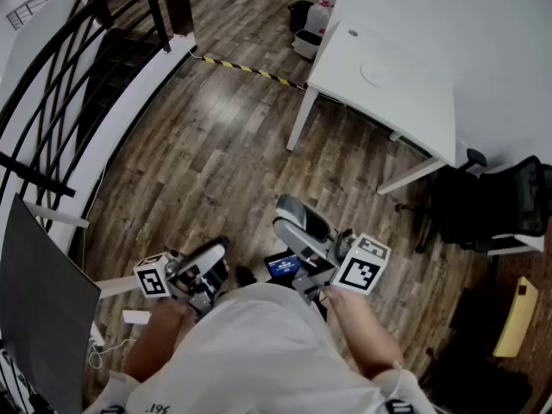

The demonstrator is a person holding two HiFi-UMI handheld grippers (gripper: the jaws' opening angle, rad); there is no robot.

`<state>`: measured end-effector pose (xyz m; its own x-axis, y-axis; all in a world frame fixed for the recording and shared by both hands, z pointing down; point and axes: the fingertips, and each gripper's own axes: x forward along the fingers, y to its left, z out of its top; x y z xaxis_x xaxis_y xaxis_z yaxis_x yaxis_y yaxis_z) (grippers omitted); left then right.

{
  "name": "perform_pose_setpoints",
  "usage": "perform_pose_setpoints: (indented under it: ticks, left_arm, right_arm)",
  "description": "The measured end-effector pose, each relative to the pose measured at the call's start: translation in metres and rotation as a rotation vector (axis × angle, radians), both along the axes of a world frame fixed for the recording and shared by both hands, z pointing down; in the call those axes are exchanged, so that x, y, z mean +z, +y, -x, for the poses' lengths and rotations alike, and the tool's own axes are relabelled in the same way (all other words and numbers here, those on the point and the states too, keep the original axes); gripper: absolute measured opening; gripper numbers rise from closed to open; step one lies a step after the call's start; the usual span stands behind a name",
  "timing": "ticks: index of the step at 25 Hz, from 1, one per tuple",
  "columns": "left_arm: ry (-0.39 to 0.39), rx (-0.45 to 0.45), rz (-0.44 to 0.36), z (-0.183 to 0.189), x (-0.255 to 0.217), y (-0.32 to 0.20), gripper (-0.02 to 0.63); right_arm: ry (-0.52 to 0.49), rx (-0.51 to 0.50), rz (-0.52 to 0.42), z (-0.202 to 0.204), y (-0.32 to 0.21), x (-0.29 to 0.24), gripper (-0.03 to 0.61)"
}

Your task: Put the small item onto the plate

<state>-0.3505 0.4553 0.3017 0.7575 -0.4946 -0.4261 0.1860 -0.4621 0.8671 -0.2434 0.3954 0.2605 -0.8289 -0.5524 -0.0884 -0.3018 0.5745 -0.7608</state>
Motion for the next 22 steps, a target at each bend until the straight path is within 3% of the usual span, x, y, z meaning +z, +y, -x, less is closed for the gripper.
perform_pose_setpoints:
  ticks: [6,22]
  left_arm:
    - [-0.018,-0.006,-0.048,-0.007,-0.007,-0.017,0.117]
    - [-0.017,0.011,-0.02,-0.035,-0.008,-0.02,0.117]
  right_arm:
    - [0.001,0.003,-0.074,-0.011,-0.019,-0.01,0.324]
    - [0.01,0.068,-0.005,-0.049,-0.03,0.009,0.324]
